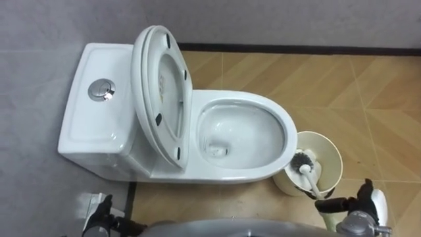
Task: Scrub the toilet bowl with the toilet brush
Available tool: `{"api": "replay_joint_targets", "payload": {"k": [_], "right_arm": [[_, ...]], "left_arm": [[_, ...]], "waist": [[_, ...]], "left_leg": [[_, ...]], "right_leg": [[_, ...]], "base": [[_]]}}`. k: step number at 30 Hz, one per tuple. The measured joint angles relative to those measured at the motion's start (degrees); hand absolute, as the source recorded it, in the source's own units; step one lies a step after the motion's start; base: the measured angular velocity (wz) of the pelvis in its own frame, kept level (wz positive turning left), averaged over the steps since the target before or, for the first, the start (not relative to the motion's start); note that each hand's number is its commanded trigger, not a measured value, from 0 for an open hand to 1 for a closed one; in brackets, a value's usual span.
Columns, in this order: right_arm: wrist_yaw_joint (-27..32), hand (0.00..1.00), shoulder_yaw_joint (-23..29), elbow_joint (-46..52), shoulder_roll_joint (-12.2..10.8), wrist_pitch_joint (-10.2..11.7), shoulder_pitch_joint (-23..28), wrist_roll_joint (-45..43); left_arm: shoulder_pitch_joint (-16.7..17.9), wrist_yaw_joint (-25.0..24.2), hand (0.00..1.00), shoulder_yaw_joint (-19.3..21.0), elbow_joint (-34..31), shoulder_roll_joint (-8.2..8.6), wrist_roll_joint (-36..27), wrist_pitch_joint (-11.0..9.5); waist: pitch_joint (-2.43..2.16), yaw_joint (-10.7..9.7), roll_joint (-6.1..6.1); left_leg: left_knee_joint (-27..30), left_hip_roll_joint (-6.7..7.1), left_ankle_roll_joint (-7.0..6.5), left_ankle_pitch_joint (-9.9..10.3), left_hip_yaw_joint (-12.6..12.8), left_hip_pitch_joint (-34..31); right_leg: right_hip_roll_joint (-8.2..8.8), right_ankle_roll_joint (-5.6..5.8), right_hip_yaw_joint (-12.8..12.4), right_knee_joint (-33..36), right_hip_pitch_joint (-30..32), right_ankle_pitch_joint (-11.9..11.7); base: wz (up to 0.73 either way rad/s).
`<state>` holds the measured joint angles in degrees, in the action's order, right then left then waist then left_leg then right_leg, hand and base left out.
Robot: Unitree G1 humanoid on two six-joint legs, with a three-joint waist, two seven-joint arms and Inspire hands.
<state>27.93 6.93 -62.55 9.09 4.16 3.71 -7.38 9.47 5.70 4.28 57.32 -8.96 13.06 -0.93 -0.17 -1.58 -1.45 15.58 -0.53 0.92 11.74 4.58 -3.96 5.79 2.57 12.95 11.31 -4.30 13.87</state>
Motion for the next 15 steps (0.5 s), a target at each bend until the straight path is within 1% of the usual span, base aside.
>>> {"api": "replay_joint_targets", "payload": {"k": [2, 3, 4, 5, 6, 8, 9, 10, 11, 12, 13, 14, 15], "right_arm": [[0.42, 0.0, 0.0, -2.35, 0.5, 0.05, -1.88, 0.31], [0.84, 0.0, -0.04, -3.89, 0.85, 0.09, -3.24, 0.77], [0.95, 0.0, -0.06, -5.45, 1.29, 0.01, -4.61, 1.5], [0.95, 0.0, -0.08, -6.21, 1.65, 0.0, -5.32, 1.76], [0.95, 0.0, -0.04, -6.77, 2.37, -0.18, -6.3, 2.63], [1.1, 0.0, -0.06, -7.24, 3.35, -0.35, -8.22, 3.86], [1.2, 0.0, -0.28, -8.71, 4.04, -0.37, -9.83, 5.01], [1.23, 0.0, -0.5, -9.72, 4.76, -0.55, -11.3, 5.83], [1.27, 0.0, -0.5, -10.18, 5.03, -0.55, -12.14, 6.01], [1.31, 0.0, -0.5, -11.05, 5.59, -0.53, -13.92, 6.32], [1.37, 0.0, -0.6, -11.57, 6.23, -0.52, -15.44, 6.86], [1.38, 0.0, -0.82, -11.94, 6.6, -0.5, -16.3, 7.42], [1.38, 0.0, -1.15, -13.3, 7.31, -0.53, -17.89, 8.52]], "left_arm": [[-1.29, 0.0, 0.0, -0.01, -0.01, -0.04, 0.02, -0.54], [-2.03, 0.0, 0.0, -0.2, -0.07, -0.08, -0.03, -0.97], [-2.75, 0.0, 0.0, -1.11, 0.0, -0.21, -0.1, -1.01], [-3.19, 0.0, 0.0, -1.49, 0.01, -0.21, -0.14, -1.03], [-4.04, 0.0, 0.0, -2.45, 0.03, -0.28, -0.25, -1.05], [-5.47, 0.0, 0.0, -2.8, 0.11, -0.3, -1.21, -1.05], [-6.68, -0.01, 0.0, -3.14, 0.48, -0.38, -1.39, -1.04], [-8.23, -0.01, 0.0, -3.87, 1.09, -0.45, -1.92, -1.03], [-8.95, -0.01, 0.0, -4.15, 1.27, -0.46, -2.24, -1.02], [-10.24, -0.01, 0.0, -5.06, 1.77, -0.49, -2.36, -1.03], [-12.26, -0.01, 0.0, -6.08, 2.17, -0.48, -2.43, -1.02], [-13.25, -0.01, 0.0, -6.69, 2.33, -0.53, -2.53, -1.02], [-14.71, -0.01, 0.0, -7.82, 2.56, -0.6, -3.13, -1.02]], "waist": [[0.17, 0.06, 0.44], [0.48, 0.02, 0.49], [0.52, -0.04, 0.77], [0.58, -0.07, 0.78], [0.48, 0.0, 0.99], [0.64, 0.19, 1.01], [0.9, 0.33, 0.67], [1.02, 0.49, 0.52], [1.13, 0.52, 0.48], [1.29, 0.53, 0.53], [1.52, 0.55, 0.59], [1.73, 0.67, 0.61], [2.09, 0.93, 0.68]], "left_leg": [[0.28, 0.0, -0.48, -0.3, 0.01, -1.89], [0.31, 0.04, -0.73, -0.5, 0.0, -2.92], [0.61, 0.09, -0.94, -0.71, -0.01, -4.28], [1.03, 0.09, -0.98, -0.73, -0.03, -5.2], [1.47, 0.08, -1.19, -0.87, -0.06, -6.99], [2.2, 0.04, -1.4, -1.18, -0.03, -9.62], [2.51, 0.07, -1.53, -1.44, -0.03, -11.06], [3.59, -0.02, -1.57, -1.48, -0.12, -13.12], [4.37, -0.09, -1.59, -1.47, -0.14, -14.23], [6.01, -0.18, -1.61, -1.46, -0.16, -16.83], [7.2, -0.27, -1.66, -1.49, -0.2, -19.22], [7.91, -0.33, -1.68, -1.5, -0.23, -20.56], [9.0, -0.45, -1.91, -1.53, -0.23, -22.83]], "right_leg": [[0.08, 0.0, 0.06, 0.6, 1.61, -0.16], [0.12, 0.06, 0.01, 0.73, 2.67, -0.37], [0.21, 0.13, 0.1, 1.13, 3.92, -0.5], [0.25, 0.15, 0.19, 1.46, 4.79, -0.52], [0.29, 0.17, 0.28, 1.82, 6.49, -0.69], [0.42, 0.17, 0.27, 3.08, 9.36, -0.72], [0.59, 0.16, 0.24, 4.13, 11.19, -0.72], [0.63, 0.16, 0.25, 5.08, 13.12, -0.72], [0.64, 0.16, 0.33, 5.49, 14.02, -0.72], [0.81, 0.15, 0.74, 6.52, 16.13, -0.71], [0.97, 0.15, 0.88, 8.01, 18.54, -0.7], [1.08, 0.14, 1.05, 8.8, 19.8, -0.68], [1.2, 0.1, 1.17, 10.13, 22.09, -0.62]], "base": [[0.06], [0.06], [0.05], [0.07], [0.06], [0.02], [0.03], [0.05], [0.08], [0.1], [0.09], [0.06], [0.05]]}}
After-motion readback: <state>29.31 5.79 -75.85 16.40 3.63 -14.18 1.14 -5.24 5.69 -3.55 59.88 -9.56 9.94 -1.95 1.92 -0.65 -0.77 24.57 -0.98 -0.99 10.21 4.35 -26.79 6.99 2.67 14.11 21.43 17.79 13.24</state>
